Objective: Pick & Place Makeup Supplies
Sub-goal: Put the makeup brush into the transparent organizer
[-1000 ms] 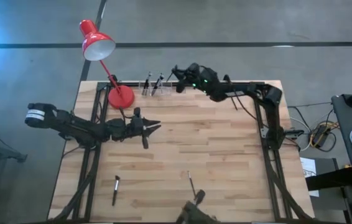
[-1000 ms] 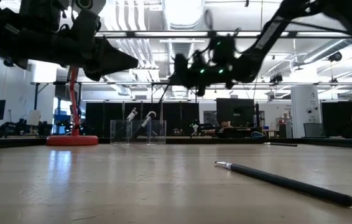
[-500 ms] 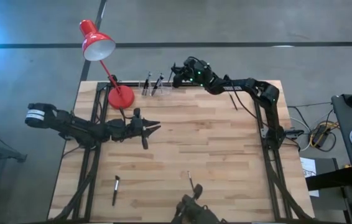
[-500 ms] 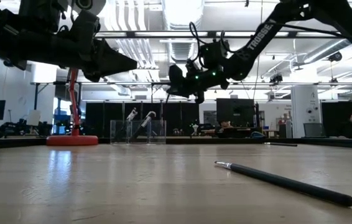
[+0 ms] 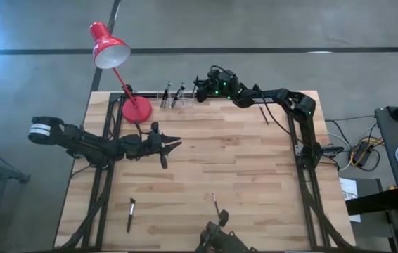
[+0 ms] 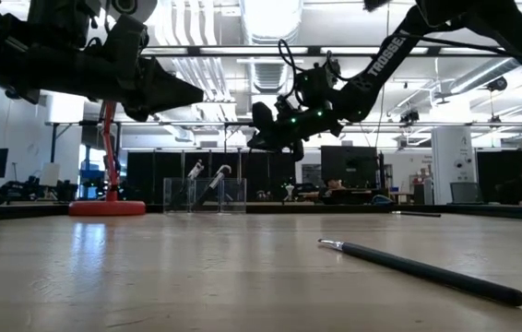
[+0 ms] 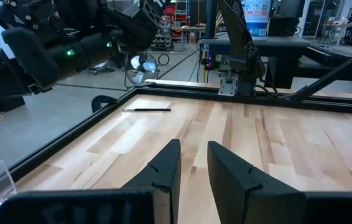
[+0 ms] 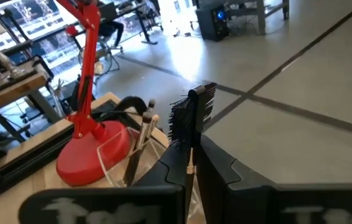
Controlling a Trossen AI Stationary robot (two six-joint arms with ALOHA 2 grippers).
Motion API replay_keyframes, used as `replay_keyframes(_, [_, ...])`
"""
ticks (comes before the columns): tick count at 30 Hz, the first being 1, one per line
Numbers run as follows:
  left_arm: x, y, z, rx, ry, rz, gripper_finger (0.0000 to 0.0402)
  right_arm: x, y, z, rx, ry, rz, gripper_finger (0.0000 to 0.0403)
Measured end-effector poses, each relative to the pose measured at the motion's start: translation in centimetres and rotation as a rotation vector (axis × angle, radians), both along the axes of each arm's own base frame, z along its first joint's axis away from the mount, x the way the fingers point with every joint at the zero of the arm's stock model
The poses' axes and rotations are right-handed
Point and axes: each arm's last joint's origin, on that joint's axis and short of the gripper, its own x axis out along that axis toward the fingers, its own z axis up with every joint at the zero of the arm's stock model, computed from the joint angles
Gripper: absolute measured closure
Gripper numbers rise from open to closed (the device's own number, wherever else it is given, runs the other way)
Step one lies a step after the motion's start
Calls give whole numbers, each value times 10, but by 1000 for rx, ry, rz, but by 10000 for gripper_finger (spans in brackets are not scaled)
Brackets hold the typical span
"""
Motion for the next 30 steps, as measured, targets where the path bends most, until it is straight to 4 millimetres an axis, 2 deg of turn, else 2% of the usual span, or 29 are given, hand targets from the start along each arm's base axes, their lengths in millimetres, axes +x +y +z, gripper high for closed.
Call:
replay_keyframes(4, [0, 0, 0, -5, -2, 0, 329, 0, 0, -1, 8, 8, 0, 383])
replay_keyframes(11, [0, 0, 0, -2, -3, 0, 329, 0, 0, -1, 9, 7, 1, 334])
replay_keyframes(17, [0, 0, 1, -2, -9, 0, 329, 0, 0, -1, 2, 18, 3, 313])
replay_keyframes(23, [0, 0, 1, -4, -10, 0, 329, -2, 2, -3, 5, 88, 13, 316])
replay_keyframes(30, [0, 0, 1, -4, -10, 2, 329, -7, 5, 12, -8, 129, 21, 341])
